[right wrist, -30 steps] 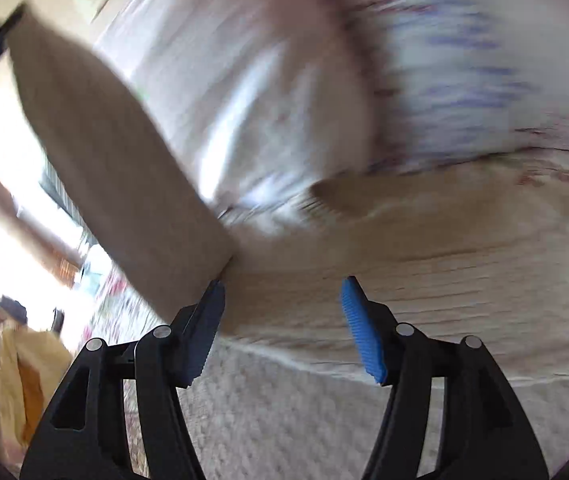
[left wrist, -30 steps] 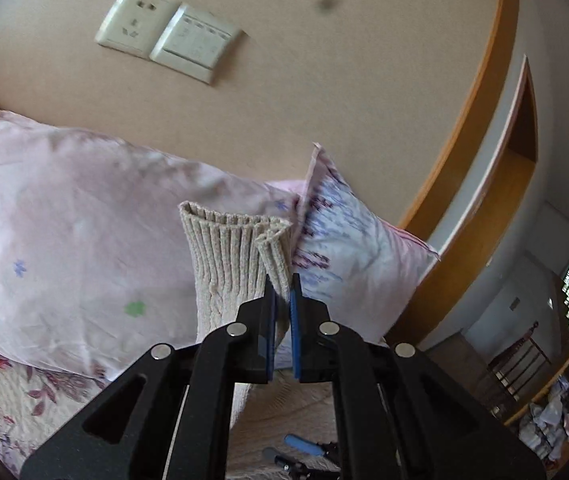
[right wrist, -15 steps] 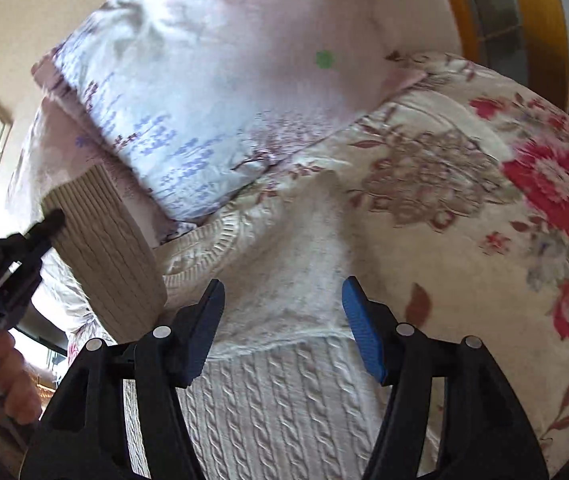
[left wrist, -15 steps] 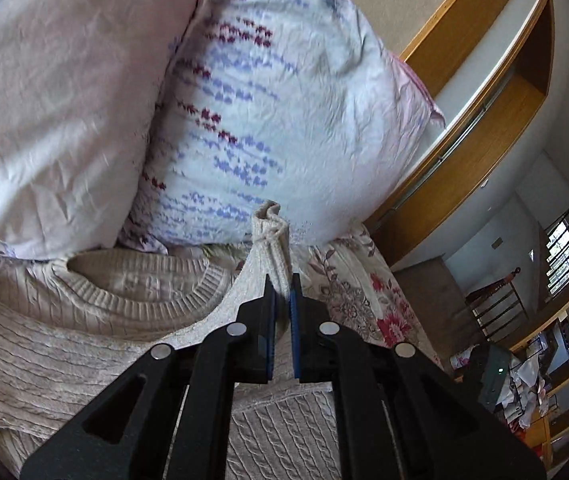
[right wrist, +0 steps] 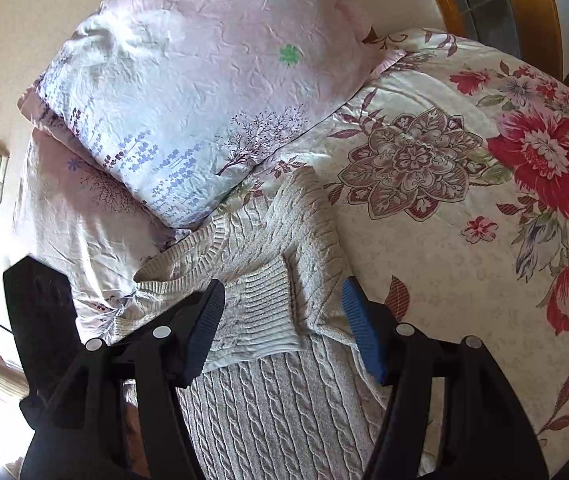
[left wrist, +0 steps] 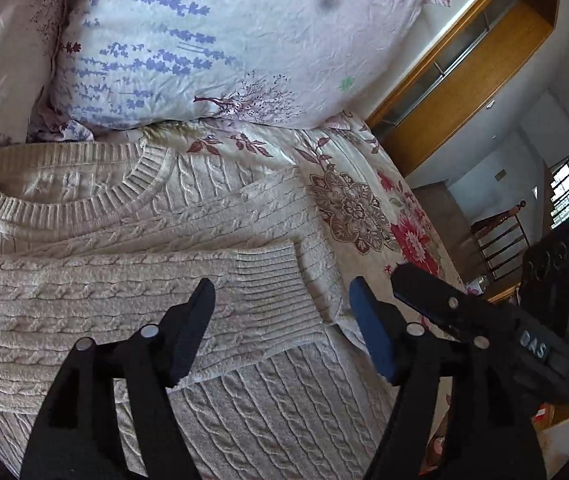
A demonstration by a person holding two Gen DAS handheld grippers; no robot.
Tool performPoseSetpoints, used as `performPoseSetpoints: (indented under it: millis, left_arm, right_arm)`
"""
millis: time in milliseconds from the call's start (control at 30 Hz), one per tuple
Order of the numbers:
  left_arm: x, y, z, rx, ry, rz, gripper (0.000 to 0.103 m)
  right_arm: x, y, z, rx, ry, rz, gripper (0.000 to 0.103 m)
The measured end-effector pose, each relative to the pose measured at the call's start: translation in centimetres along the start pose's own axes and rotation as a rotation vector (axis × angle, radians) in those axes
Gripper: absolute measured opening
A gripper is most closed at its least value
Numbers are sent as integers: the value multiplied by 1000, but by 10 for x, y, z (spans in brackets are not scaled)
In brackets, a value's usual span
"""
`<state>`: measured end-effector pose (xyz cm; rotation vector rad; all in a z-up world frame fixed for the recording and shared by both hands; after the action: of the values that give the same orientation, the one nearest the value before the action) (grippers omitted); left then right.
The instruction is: Fold small clothes
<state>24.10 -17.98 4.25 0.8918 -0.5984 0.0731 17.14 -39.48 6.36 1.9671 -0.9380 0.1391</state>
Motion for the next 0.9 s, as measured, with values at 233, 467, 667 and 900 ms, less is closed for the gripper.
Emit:
performPoseSetpoints:
  millis: [233,467,667,900]
  left_arm:
    - [-36,68,-35,190,-96,88,85]
    - [-92,132,-89,406,-34,134,92]
    - [-128,152,-131,460,159,106,92]
    - [-142,155,-134,478,173,102,92]
  right_arm:
    - [1,-42,-29,-6,91,-148,50]
    - [-13,-82,-21,-94,137,-251,37]
    - [-27,-84,-29,-88,218,-269,17]
    - [-1,-53,-66,-82,325,-58,8]
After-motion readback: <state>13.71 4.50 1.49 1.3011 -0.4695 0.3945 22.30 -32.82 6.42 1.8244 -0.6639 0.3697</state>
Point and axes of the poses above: each gripper's, at about its wrist camera, not at the fingertips, and y roughly against the way its jaws point, z to its right, x to its top, the point moved 3 cm from there along -y, roughly the way its jaws point, and after that the axes turned 1 degree about z, right-handed, at the moved point
